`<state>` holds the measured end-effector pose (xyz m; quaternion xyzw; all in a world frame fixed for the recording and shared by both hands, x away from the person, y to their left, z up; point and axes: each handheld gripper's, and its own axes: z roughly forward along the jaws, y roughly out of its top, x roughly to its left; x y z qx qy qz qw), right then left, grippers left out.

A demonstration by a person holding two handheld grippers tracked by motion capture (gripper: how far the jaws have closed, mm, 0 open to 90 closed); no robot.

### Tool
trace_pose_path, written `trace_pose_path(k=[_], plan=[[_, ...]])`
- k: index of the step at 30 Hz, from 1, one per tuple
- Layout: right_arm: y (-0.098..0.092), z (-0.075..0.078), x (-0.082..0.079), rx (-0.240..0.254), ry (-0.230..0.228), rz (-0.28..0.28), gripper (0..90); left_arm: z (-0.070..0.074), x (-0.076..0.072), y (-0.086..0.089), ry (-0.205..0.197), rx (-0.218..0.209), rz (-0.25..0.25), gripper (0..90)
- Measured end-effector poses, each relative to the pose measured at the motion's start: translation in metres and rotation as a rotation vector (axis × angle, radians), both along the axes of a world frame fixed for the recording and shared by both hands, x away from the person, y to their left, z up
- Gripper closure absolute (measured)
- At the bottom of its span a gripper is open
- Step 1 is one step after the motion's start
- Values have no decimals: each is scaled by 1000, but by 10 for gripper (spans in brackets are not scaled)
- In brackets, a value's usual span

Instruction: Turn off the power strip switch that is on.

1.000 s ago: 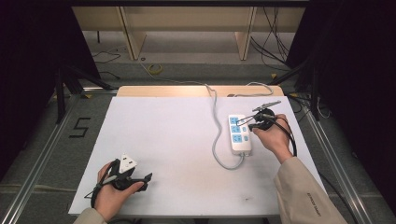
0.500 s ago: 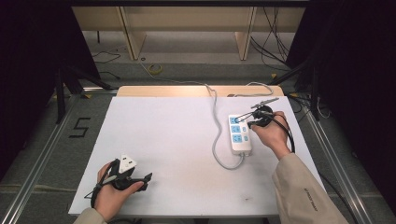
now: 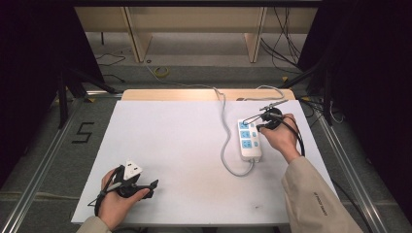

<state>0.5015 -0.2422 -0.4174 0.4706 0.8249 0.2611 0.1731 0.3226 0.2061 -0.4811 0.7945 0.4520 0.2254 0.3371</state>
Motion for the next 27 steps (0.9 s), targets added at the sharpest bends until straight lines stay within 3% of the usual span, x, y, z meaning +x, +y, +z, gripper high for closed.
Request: trace_pose_path(k=[27], plan=[[6, -1, 16, 4, 10, -13, 900, 0, 0, 0, -1, 0, 0, 166]])
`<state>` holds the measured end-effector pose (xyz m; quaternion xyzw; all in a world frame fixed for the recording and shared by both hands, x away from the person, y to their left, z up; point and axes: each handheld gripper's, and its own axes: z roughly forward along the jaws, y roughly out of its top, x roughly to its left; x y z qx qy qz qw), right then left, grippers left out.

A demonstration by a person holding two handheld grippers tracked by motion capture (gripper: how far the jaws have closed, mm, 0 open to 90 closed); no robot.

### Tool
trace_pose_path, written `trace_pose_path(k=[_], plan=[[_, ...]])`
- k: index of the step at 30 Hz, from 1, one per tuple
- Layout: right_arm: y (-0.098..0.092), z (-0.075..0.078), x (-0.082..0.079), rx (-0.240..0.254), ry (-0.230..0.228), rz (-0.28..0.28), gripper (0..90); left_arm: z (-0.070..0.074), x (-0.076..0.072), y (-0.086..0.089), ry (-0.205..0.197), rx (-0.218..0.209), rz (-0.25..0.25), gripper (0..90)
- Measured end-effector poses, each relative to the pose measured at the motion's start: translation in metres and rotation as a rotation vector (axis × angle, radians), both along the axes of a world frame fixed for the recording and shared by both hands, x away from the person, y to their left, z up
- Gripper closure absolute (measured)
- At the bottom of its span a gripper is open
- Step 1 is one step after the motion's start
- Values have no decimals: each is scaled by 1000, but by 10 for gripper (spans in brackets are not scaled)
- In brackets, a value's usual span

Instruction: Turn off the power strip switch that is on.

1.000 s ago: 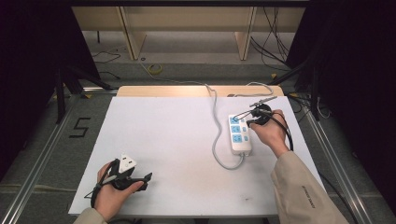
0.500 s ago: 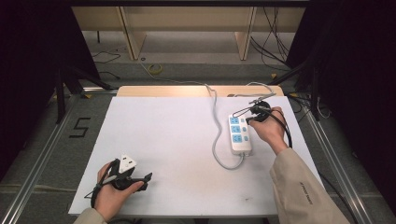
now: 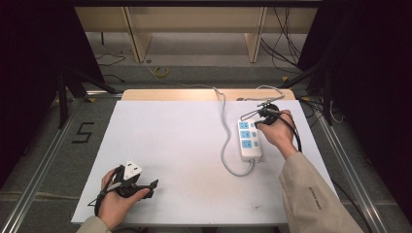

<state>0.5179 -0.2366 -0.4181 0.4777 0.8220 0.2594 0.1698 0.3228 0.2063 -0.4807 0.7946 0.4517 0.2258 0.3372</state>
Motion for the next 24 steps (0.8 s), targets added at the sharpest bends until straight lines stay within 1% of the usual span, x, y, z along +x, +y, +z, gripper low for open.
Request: trace_pose_path(k=[2, 9, 24], plan=[[0, 0, 1, 1, 1, 0, 900, 0, 0, 0, -1, -5, 4, 166], [3, 0, 5, -2, 2, 3, 900, 0, 0, 0, 0, 0, -1, 166], [6, -2, 11, -9, 10, -4, 900, 0, 0, 0, -3, -8, 4, 166]])
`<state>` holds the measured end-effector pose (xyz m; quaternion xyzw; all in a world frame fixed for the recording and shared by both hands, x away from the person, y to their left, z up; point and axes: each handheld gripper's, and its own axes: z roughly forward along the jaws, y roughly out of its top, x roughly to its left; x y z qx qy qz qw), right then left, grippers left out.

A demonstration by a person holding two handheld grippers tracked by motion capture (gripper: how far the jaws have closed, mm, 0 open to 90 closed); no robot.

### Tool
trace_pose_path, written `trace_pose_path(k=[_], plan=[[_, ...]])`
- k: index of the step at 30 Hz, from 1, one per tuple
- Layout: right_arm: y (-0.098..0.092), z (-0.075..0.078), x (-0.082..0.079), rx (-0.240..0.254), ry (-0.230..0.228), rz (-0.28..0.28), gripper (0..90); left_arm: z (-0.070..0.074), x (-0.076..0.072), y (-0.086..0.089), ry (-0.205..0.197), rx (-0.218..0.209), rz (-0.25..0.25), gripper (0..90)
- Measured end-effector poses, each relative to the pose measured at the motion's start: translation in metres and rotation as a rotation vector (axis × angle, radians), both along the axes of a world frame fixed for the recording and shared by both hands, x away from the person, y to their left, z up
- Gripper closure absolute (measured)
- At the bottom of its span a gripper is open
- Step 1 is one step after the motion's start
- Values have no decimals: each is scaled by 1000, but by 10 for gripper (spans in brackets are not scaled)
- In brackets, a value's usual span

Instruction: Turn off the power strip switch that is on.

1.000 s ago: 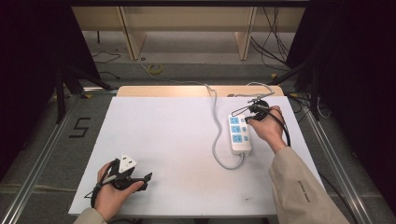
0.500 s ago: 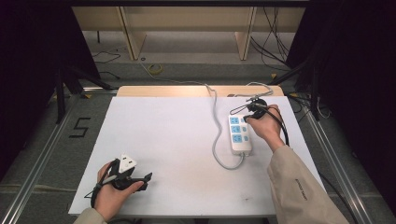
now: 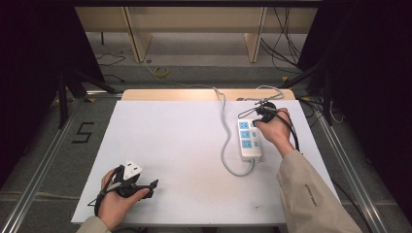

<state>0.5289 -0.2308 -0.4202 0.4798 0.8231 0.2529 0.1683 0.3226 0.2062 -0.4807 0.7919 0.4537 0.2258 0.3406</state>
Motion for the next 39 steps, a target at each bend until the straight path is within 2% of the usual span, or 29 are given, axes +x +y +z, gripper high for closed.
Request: trace_pose_path(k=[39], plan=[[0, -8, 13, -9, 22, -25, 900, 0, 0, 0, 1, -1, 0, 167]])
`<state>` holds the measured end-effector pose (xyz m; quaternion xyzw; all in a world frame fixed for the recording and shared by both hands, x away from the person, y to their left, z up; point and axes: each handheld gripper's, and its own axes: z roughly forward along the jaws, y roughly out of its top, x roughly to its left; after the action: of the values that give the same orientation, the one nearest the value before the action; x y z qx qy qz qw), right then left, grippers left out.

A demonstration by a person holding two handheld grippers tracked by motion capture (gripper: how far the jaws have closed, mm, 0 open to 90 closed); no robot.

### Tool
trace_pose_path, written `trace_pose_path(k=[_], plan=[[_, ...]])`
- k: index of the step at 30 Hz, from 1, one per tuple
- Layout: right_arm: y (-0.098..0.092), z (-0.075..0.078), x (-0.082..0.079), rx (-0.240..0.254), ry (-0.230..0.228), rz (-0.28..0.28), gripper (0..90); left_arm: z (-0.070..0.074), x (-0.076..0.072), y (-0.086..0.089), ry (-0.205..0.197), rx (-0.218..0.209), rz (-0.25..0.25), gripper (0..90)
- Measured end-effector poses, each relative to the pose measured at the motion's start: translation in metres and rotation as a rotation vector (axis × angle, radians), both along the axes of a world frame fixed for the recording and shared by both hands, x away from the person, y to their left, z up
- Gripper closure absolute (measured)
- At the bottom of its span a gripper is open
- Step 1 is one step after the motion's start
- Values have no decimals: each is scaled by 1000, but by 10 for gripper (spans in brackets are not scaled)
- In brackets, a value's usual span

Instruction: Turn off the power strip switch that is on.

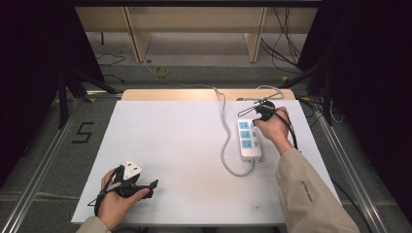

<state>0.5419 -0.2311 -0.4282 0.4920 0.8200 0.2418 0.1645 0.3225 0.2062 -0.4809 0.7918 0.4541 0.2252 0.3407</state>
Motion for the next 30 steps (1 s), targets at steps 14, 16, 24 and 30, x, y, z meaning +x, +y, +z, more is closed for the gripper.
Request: trace_pose_path(k=[14, 16, 24, 30], plan=[[6, 4, 6, -11, 3, 7, 900, 0, 0, 0, -1, 0, -2, 167], [6, 3, 7, -15, 3, 7, 900, 0, 0, 0, -1, 0, -2, 167], [6, 2, 9, -27, 8, 4, 900, 0, 0, 0, 0, -1, -1, 167], [8, 3, 10, -28, 9, 6, 900, 0, 0, 0, 0, -1, -1, 167]])
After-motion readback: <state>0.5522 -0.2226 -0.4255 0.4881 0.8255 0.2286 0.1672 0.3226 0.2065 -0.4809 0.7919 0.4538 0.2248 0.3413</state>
